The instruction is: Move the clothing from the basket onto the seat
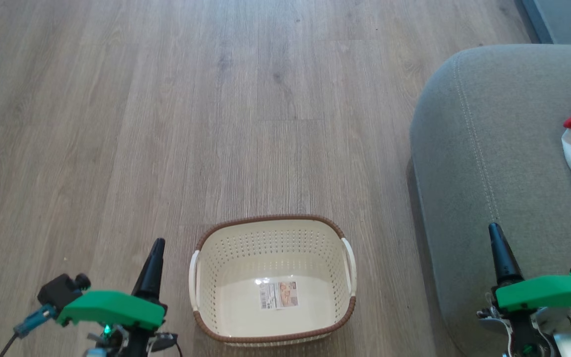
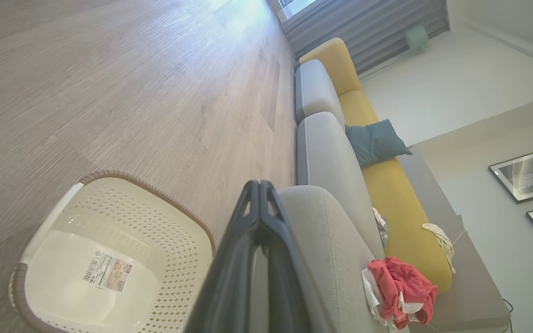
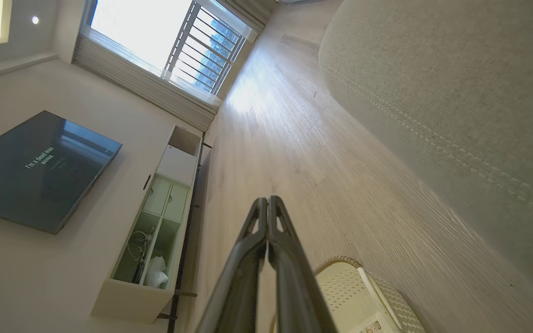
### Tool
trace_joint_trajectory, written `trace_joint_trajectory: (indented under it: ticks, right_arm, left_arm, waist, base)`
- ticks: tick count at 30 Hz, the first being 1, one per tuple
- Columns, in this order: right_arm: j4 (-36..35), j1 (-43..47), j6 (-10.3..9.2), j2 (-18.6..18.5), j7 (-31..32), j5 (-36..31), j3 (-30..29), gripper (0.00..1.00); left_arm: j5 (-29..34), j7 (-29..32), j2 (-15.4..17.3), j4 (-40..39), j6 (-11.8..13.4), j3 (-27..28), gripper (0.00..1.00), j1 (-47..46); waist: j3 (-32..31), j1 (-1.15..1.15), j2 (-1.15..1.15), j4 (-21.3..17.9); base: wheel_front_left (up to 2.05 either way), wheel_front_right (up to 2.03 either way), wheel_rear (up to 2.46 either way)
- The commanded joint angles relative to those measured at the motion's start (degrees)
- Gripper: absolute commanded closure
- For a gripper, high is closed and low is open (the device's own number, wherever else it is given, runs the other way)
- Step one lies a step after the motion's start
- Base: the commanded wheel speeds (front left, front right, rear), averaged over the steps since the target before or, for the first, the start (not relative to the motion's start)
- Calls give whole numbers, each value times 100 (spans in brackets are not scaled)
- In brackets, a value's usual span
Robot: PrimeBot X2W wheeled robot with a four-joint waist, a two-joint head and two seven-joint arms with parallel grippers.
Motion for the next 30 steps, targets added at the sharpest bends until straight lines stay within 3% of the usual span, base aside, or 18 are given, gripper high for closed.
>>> trace_joint_trajectory:
  ticks: [1, 30]
  right_arm:
    - [-168, -293, 0, 1, 74, 201, 17, 100]
    - [-121, -443, 0, 55, 556, 1921, -124, 100]
  left_arm:
    - [-195, 56, 78, -146, -67, 231, 100, -292]
    - [-1863, 531, 73, -64, -306, 759, 100, -410]
  waist:
    - [-5, 0, 0, -7]
    - [-78, 0, 0, -106]
  base:
    - [0, 0, 0]
    - [0, 0, 0]
